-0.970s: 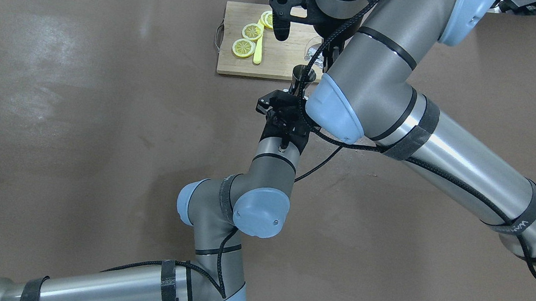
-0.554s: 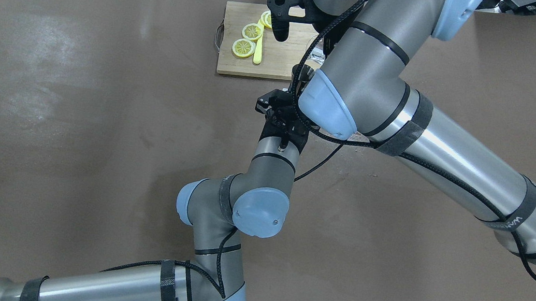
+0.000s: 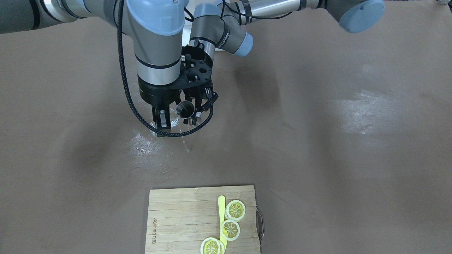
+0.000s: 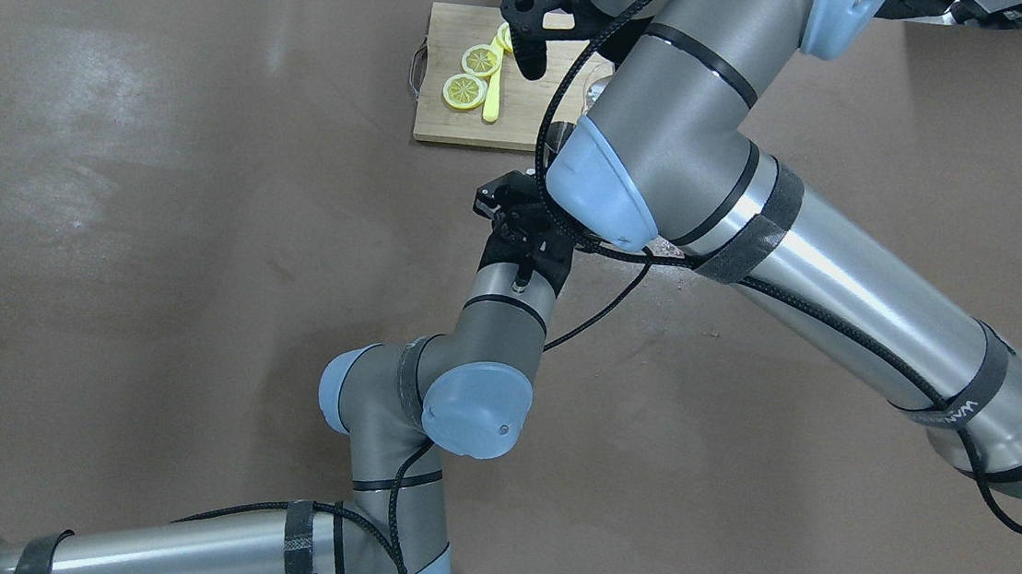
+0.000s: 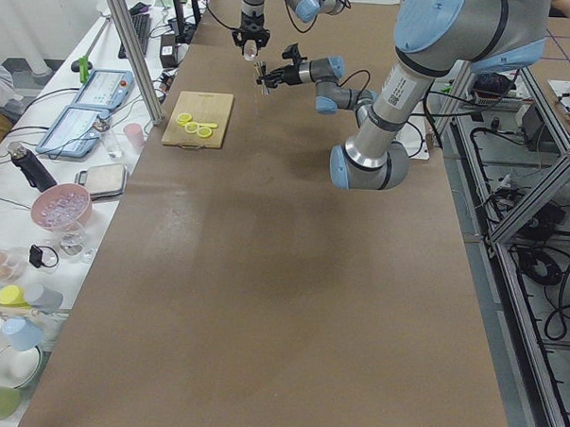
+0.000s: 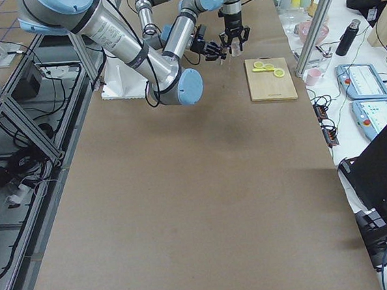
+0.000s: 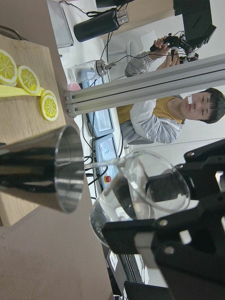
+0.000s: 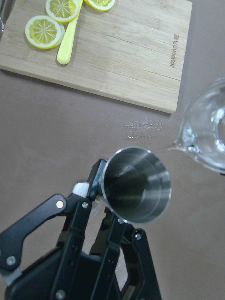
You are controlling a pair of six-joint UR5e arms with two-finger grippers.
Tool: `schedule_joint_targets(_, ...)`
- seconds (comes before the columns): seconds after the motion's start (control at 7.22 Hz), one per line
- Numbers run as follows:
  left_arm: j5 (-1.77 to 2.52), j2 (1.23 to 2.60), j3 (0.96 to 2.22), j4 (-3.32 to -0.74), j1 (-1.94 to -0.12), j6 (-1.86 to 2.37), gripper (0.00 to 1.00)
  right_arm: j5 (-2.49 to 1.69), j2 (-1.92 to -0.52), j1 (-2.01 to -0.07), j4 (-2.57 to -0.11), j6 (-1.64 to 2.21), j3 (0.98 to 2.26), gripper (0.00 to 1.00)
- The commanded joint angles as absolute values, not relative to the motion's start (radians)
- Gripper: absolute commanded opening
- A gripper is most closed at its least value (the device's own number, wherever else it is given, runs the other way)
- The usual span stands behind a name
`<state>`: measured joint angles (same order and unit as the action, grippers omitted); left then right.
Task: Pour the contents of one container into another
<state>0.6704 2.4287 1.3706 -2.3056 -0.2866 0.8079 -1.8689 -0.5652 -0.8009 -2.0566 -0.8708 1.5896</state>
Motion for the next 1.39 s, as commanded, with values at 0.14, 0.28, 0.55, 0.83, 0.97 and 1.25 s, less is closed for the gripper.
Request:
schedule_joint_targets(0.14,0.673,2.431,1.365,-2.306,-0.288,0.807,0.0,-1.876,-0.545,-0.798,-2.083,-0.888,1.592,0.0)
schedule_joint_targets(0.28,0.675,2.433,1.364,-2.306,-0.287,0.807,0.0,-1.87,-0.529,-0.796,-2.086,-0.891,1.588,0.0)
schedule_joint_targets(0.55,0.678,2.434,1.355,-2.306,-0.287,0.807,0.0,-1.858,-0.52,-0.772,-2.112,-0.891,1.606,0.0)
schedule_joint_targets(0.83,0.68,2.439,1.364,-2.306,-0.288,0.807,0.0,-1.856,-0.531,-0.767,-2.138,-0.891,1.638,0.0)
schedule_joint_targets(0.97,0.681,2.441,1.361,-2.306,-0.288,0.807,0.0,-1.855,-0.535,-0.765,-2.143,-0.893,1.641,0.0)
schedule_joint_targets(1.25,0.681,2.441,1.356,-2.306,-0.288,0.807,0.0,-1.832,-0.535,-0.752,-2.154,-0.894,1.641,0.0)
